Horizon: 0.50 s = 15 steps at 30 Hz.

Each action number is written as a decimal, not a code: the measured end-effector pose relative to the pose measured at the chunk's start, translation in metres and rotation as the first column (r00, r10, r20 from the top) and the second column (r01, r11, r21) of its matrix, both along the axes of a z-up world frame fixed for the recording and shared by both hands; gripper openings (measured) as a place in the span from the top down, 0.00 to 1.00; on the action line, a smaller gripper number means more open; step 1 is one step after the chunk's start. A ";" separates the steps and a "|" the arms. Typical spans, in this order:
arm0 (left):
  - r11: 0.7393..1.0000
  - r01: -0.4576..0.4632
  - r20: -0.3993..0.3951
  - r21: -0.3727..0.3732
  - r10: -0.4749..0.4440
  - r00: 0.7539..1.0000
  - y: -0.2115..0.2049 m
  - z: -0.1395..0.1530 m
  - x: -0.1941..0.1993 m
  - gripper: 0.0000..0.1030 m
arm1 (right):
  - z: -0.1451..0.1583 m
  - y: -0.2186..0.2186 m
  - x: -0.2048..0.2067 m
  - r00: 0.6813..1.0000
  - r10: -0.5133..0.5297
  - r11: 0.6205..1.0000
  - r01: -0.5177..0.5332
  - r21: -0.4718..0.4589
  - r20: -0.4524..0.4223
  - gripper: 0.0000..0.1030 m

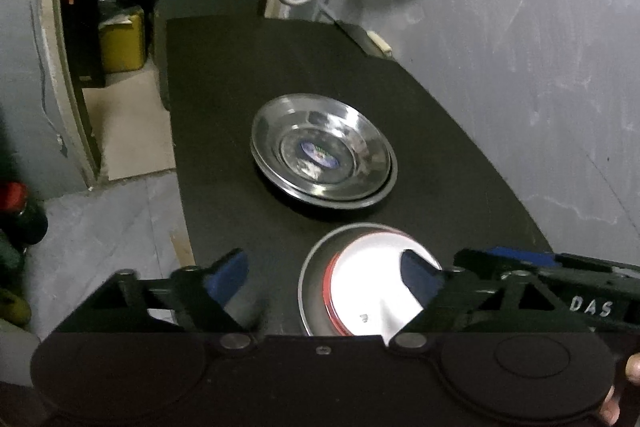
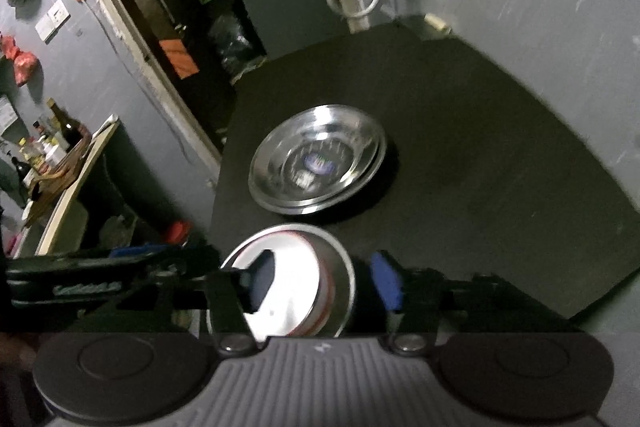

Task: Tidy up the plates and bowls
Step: 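Open the left tool and lift it off the nested bowls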

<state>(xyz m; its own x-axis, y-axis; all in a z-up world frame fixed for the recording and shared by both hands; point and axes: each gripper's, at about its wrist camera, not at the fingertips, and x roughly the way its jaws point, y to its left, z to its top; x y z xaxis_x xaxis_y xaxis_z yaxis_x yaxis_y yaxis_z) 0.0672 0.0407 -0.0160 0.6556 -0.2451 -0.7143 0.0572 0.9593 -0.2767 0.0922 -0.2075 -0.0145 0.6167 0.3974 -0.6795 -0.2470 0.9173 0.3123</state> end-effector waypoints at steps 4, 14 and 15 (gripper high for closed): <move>0.998 -0.062 0.009 -0.012 0.062 0.998 0.009 0.002 -0.006 0.02 | 0.010 -0.005 0.001 0.999 -0.027 0.999 0.028 -0.024 0.036 0.15; 0.980 -0.180 -0.042 0.087 0.184 0.982 0.017 -0.002 -0.018 0.01 | 0.005 -0.014 0.023 0.998 -0.064 0.978 0.061 -0.201 -0.009 0.00; 0.977 -0.194 -0.052 0.088 0.199 0.979 0.018 -0.002 -0.018 0.01 | 0.003 -0.016 0.027 0.998 -0.061 0.975 0.056 -0.216 -0.020 0.00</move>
